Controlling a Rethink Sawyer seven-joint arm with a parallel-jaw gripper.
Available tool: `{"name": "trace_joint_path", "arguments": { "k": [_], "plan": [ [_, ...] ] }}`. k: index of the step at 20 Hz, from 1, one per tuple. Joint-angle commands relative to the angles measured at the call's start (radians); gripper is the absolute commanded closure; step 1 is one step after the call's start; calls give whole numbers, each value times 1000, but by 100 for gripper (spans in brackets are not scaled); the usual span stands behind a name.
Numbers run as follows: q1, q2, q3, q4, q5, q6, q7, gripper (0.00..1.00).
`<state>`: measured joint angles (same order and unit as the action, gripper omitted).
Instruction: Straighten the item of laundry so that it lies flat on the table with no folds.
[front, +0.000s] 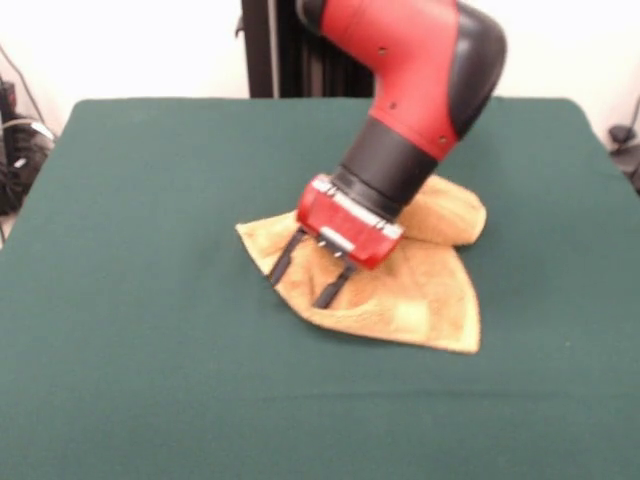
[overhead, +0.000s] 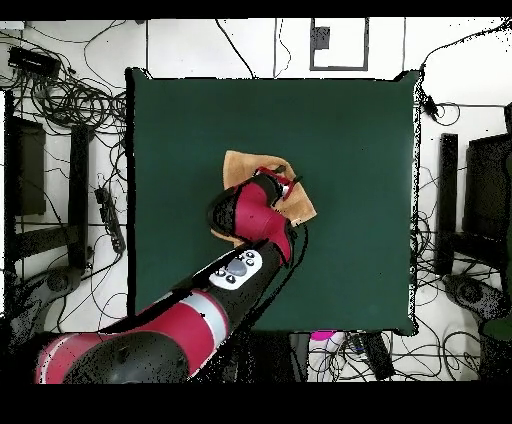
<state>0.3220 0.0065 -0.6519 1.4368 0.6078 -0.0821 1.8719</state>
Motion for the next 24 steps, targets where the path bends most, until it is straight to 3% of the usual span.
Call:
{"name": "trace_joint_path", "arguments": {
  "k": [1,6,12,18,22,24],
  "plan": [
    [-20,91,-5,-166,48,31,115,0],
    [-66,109,-34,-228,16,16,91,0],
    [-100,90,-44,-222,-42,-24,84,0],
    [-68,84,-180,-171,-27,-13,97,0],
    [-40,37,-172,-134,-53,67,107,0],
    [-6,37,-224,-115,-40,105,123,0]
  ]
}}
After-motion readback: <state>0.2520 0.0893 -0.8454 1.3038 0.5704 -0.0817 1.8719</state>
